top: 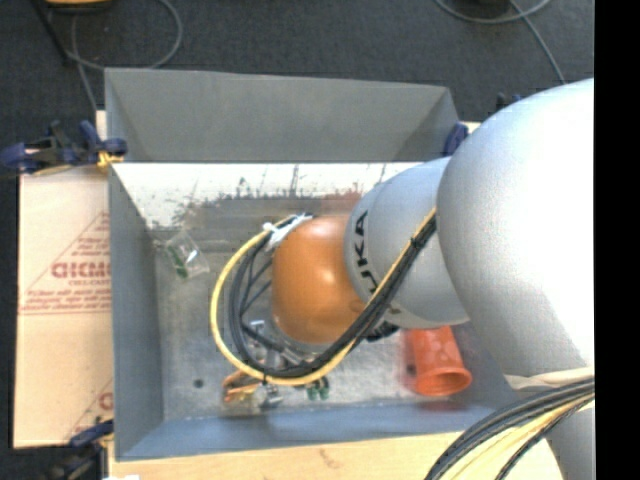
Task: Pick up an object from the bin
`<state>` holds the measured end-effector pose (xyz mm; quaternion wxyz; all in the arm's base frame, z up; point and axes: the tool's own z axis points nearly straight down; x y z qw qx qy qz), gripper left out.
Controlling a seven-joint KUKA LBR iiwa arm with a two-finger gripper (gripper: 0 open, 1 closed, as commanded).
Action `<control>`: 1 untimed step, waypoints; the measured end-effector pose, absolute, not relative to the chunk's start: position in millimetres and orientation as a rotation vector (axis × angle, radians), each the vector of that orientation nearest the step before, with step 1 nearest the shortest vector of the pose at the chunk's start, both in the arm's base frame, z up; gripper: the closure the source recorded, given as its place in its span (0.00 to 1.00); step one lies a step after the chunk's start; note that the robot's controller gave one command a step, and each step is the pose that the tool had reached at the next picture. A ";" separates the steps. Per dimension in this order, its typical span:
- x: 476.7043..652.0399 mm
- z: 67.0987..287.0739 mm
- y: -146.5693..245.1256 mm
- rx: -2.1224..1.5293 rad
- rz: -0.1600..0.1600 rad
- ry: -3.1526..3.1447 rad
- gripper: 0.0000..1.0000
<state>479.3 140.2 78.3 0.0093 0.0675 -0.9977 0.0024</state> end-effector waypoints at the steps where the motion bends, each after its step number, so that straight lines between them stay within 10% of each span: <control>1: 479.4 78.4 140.3 0.210 0.007 -3.116 1.00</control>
Offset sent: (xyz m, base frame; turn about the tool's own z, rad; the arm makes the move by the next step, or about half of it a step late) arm 0.0000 0.0129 0.1933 -0.1474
